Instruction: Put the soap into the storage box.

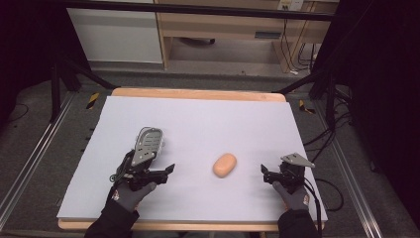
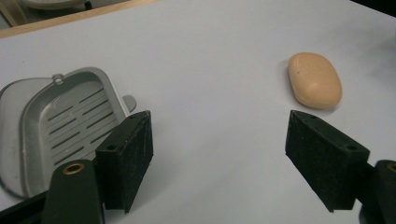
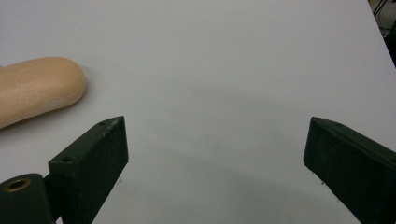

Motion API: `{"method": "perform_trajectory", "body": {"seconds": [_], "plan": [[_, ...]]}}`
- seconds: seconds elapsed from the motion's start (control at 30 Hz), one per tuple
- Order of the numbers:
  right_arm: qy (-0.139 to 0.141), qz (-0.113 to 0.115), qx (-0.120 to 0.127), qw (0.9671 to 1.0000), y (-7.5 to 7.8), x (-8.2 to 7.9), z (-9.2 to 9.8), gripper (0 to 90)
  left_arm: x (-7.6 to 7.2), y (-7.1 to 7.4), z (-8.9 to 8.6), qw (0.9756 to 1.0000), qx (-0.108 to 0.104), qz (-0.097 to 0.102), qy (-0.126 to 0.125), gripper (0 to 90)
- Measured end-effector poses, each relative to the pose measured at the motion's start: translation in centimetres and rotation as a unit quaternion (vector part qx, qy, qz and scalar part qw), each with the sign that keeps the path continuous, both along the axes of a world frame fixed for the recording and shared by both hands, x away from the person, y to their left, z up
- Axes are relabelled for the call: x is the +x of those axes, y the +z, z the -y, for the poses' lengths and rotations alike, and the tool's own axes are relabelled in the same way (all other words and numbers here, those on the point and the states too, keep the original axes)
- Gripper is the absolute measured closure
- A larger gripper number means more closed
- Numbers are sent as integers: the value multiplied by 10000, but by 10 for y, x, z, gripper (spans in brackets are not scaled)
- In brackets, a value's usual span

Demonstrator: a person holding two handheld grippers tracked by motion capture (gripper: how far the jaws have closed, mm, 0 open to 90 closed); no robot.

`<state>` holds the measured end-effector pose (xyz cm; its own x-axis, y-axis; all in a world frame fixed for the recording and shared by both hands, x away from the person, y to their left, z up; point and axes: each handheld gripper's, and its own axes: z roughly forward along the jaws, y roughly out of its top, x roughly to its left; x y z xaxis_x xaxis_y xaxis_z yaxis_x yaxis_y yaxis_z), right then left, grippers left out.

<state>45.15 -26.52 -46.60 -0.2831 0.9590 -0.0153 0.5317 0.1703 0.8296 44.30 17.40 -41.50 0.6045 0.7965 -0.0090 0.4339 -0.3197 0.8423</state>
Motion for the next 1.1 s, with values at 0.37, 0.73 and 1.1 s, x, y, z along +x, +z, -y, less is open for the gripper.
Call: {"method": "perform_trajectory", "body": {"seconds": [0.37,0.73,1.1], "plan": [[-1,42,-60,10000,0,0,0,65,15,12,27,9998,51,101,-157,224],[2,-12,-66,10000,0,0,-1,65,25,11,56,9994,70,64,-344,222],[22,-17,-134,9999,0,0,-1,65,33,4,82,9988,128,-51,-468,220]]}}
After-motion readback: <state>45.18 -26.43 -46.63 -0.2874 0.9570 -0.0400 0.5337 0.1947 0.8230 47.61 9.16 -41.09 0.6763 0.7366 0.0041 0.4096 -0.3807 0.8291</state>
